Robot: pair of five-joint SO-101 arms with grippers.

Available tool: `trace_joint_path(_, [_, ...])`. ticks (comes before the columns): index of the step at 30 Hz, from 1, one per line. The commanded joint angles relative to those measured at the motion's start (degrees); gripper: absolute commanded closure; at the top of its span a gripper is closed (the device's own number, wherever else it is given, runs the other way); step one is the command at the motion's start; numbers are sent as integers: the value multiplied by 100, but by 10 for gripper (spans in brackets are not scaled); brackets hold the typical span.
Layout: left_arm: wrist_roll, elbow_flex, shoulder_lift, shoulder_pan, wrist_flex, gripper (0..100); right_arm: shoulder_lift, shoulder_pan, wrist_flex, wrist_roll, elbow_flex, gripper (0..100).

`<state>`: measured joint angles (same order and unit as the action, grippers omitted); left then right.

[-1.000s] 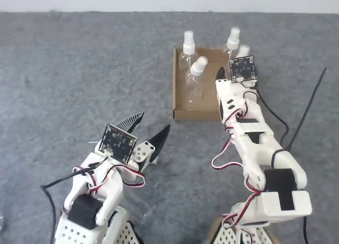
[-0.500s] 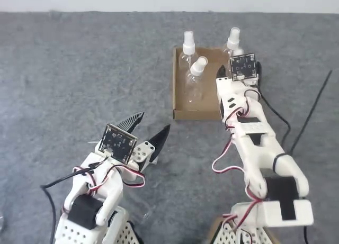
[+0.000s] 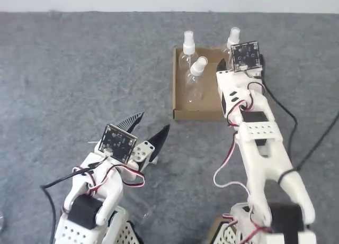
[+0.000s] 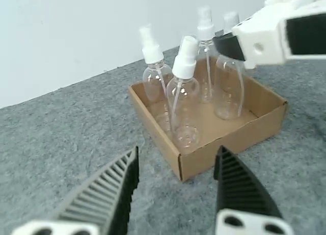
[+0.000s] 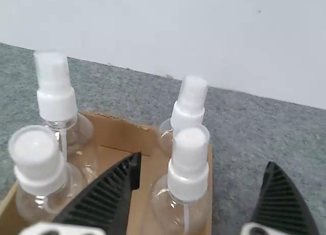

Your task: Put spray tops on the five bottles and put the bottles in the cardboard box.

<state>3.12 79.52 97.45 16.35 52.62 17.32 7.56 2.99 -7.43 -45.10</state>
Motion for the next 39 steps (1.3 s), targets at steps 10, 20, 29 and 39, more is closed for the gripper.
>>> trace_joint_path(10, [1178,-1059,-1046,-510,1081,804,2721,-48,4418,-79,334,770])
trace_joint_path(20, [2901,-3099,-3877,-527,3798,808,3679,-13,6686,-791,-316,818])
trace_joint_path(29, [2541,-3143,-3798,-510,3622,808,4681,-154,6176,-888,-1864,822])
trace_joint_path(39, [3262,-2202,-4369,-1020,2760,809,5974,-189,6185,-897,-3077,819])
